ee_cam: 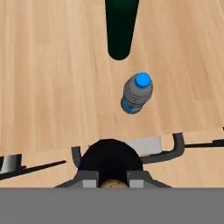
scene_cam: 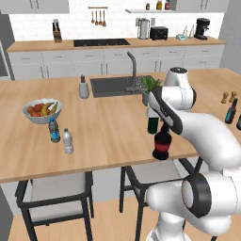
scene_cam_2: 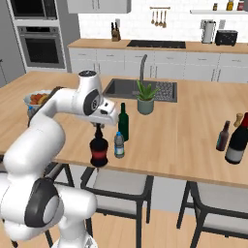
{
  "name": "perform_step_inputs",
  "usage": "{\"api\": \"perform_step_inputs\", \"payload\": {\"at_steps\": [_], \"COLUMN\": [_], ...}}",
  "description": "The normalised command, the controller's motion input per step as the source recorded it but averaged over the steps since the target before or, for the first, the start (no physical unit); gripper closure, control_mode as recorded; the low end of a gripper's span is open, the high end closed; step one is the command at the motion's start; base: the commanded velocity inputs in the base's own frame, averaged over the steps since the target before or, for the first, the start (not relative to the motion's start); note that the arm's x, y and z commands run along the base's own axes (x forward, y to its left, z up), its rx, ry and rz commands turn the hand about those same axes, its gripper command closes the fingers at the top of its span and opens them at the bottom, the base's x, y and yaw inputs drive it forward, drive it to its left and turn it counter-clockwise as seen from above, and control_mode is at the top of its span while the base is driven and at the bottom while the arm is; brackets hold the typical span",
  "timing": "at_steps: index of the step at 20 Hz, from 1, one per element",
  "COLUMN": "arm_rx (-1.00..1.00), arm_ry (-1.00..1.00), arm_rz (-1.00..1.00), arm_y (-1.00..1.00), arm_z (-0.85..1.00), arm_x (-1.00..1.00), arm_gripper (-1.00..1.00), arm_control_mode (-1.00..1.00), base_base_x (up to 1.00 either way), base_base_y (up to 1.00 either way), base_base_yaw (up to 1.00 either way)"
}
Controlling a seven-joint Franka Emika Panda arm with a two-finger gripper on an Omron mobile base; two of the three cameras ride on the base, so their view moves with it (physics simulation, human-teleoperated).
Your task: Move the plastic bottles in the middle to the plastics group, and the glass bottles in the middle to the glass group.
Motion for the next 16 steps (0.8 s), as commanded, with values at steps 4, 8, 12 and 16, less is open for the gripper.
{"api": "perform_step_inputs", "payload": {"at_steps": [4, 8, 12, 16], "arm_rx": [-0.01, 0.00, 0.00, 0.00], "arm_ry": [-0.09, -0.13, -0.14, -0.10], "arm_rz": [0.06, 0.02, 0.10, 0.07], "arm_y": [-0.58, -0.82, -0.93, -0.92], "arm_z": [0.08, 0.01, 0.04, 0.06], "arm_x": [-0.65, -0.24, 0.00, 0.00], "arm_gripper": [1.00, 1.00, 1.00, 1.00], "arm_control_mode": [-1.00, -1.00, -1.00, -1.00], "base_base_x": [0.00, 0.00, 0.00, 0.00], "base_base_y": [0.00, 0.00, 0.00, 0.00], "base_base_yaw": [0.00, 0.00, 0.00, 0.00]}}
